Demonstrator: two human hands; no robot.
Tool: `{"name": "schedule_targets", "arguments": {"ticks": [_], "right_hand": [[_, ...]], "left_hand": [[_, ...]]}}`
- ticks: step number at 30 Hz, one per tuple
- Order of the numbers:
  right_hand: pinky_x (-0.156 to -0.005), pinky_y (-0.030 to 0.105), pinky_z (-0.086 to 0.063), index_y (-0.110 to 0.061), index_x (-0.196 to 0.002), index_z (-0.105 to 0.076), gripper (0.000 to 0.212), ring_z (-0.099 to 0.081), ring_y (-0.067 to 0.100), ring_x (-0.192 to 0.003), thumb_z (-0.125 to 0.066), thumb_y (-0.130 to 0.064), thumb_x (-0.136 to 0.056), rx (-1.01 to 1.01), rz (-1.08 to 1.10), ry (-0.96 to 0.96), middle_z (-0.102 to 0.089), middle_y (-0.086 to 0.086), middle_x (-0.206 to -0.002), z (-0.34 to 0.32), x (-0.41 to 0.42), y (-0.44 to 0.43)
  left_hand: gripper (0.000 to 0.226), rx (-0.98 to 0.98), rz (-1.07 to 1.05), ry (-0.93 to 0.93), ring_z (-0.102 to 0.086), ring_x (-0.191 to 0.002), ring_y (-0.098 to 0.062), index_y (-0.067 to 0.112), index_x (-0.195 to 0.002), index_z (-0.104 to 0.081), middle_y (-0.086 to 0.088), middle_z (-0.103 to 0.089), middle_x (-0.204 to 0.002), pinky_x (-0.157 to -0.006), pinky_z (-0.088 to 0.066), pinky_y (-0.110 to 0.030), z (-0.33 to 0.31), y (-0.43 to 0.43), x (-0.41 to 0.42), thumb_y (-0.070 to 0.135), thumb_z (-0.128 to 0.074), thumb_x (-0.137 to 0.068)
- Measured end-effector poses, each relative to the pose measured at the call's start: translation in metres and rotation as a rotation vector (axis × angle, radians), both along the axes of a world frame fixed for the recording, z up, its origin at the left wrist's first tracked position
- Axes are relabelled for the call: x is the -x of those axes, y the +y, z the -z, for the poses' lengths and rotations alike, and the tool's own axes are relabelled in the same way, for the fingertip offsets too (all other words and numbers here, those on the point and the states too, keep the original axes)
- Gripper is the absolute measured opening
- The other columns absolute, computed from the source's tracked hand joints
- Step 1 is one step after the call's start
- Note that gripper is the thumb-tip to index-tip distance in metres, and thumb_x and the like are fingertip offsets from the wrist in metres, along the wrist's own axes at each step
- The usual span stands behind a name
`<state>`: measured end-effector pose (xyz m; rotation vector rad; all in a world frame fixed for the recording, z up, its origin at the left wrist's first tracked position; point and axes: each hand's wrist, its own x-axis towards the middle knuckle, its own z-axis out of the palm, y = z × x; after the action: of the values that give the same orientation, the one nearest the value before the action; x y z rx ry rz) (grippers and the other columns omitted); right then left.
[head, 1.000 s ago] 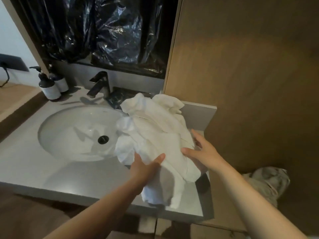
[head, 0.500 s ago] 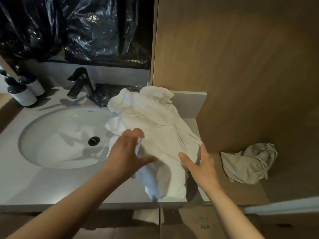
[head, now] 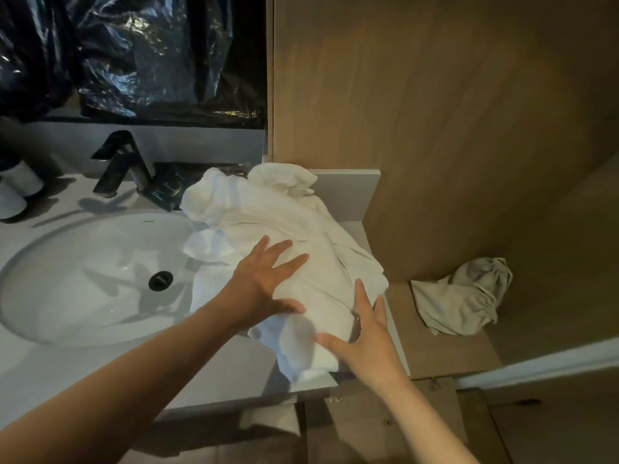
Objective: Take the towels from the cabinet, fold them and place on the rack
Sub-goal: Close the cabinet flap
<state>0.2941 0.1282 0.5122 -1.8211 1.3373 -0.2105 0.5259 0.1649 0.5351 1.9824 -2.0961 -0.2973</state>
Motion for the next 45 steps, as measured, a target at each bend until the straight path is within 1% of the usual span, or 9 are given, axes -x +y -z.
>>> {"name": "schedule_targets", "arguments": {"ticks": [3,7,13,17,24,30,35,40,45], "right_hand": [[-0.103,0.034,-0.043,-0.053,-0.148,0.009,0.112,-0.028,0.023,-0.145,-0.07,-0.069,-0.07,0.076,0.035,-0.028,0.009,-0.015,-0.163,0.006,0.005,-0.01],[-0.102,0.034,-0.041,-0.047,-0.152,-0.011,0.096,-0.029,0.019,-0.144,-0.07,-0.06,-0.077,0.23,0.156,-0.011,-0.005,-0.011,-0.164,0.009,0.014,-0.033],[-0.106,0.044,-0.045,-0.025,-0.151,-0.032,0.082,-0.042,0.023,-0.136,-0.073,-0.045,-0.083,0.276,0.27,-0.021,-0.036,0.001,-0.154,0.001,0.023,-0.076],[-0.105,0.045,-0.046,-0.02,-0.148,-0.039,0.076,-0.049,0.024,-0.13,-0.074,-0.042,-0.083,0.231,0.339,-0.033,-0.05,0.003,-0.145,-0.002,0.024,-0.088],[-0.097,0.033,-0.047,-0.021,-0.143,-0.046,0.065,-0.053,0.02,-0.125,-0.07,-0.044,-0.087,0.226,0.477,-0.074,-0.054,0.0,-0.141,-0.005,0.049,-0.051],[-0.09,0.03,-0.05,-0.016,-0.132,-0.057,0.051,-0.06,0.016,-0.109,-0.07,-0.037,-0.088,0.18,0.561,-0.013,-0.065,0.002,-0.122,-0.01,0.107,-0.012],[-0.086,0.03,-0.053,-0.015,-0.127,-0.061,0.044,-0.063,0.013,-0.1,-0.07,-0.035,-0.088,0.15,0.6,0.046,-0.067,-0.002,-0.111,-0.013,0.175,0.022],[-0.081,0.028,-0.051,-0.015,-0.124,-0.064,0.043,-0.063,0.013,-0.097,-0.072,-0.035,-0.087,0.158,0.67,0.113,-0.069,-0.002,-0.107,-0.016,0.26,0.061],[-0.08,0.027,-0.052,-0.02,-0.126,-0.062,0.041,-0.064,0.014,-0.103,-0.068,-0.038,-0.09,0.165,0.693,0.268,-0.069,-0.003,-0.114,-0.017,0.353,0.109]], "left_hand": [[0.081,0.089,-0.061,0.048,-0.024,-0.144,-0.041,0.02,-0.145,-0.04,-0.015,-0.033,-0.153,-0.112,-0.029,-0.058,0.008,-0.008,0.011,0.06,-0.065,-0.078],[0.087,-0.152,-0.24,-0.069,0.003,-0.149,-0.032,0.04,-0.152,-0.005,-0.001,-0.002,-0.163,-0.118,-0.018,-0.05,0.011,-0.04,0.033,0.077,-0.039,-0.081],[0.086,-0.194,-0.382,-0.026,0.001,-0.145,-0.041,0.039,-0.152,-0.003,-0.001,-0.003,-0.161,-0.111,-0.025,-0.059,0.01,-0.082,0.063,0.078,-0.037,-0.083],[0.085,-0.174,-0.375,-0.044,-0.005,-0.143,-0.046,0.036,-0.152,-0.01,-0.004,-0.012,-0.159,-0.107,-0.029,-0.062,0.01,-0.098,0.066,0.078,-0.036,-0.082],[0.084,-0.17,-0.34,-0.058,-0.009,-0.142,-0.048,0.032,-0.152,-0.015,-0.007,-0.015,-0.159,-0.109,-0.028,-0.06,-0.001,-0.092,0.068,0.073,-0.041,-0.085],[0.08,-0.223,-0.238,-0.179,-0.006,-0.145,-0.045,0.024,-0.154,-0.007,-0.011,-0.003,-0.162,-0.116,-0.024,-0.053,-0.018,-0.08,0.085,0.064,-0.039,-0.092],[0.054,-0.073,-0.149,-0.372,-0.041,-0.124,-0.033,0.022,-0.127,-0.051,-0.008,-0.044,-0.139,-0.09,-0.04,-0.04,-0.047,-0.065,0.144,0.06,-0.047,-0.09],[0.032,0.018,0.062,-0.245,-0.054,-0.099,-0.027,0.017,-0.099,-0.057,-0.007,-0.06,-0.106,-0.073,-0.04,-0.034,-0.054,-0.043,0.235,0.048,-0.052,-0.09],[0.04,-0.075,0.268,-0.135,-0.06,-0.102,-0.024,0.015,-0.123,-0.056,-0.007,-0.062,-0.116,-0.082,-0.051,-0.035,-0.034,-0.012,0.335,0.041,-0.052,-0.092]]}}
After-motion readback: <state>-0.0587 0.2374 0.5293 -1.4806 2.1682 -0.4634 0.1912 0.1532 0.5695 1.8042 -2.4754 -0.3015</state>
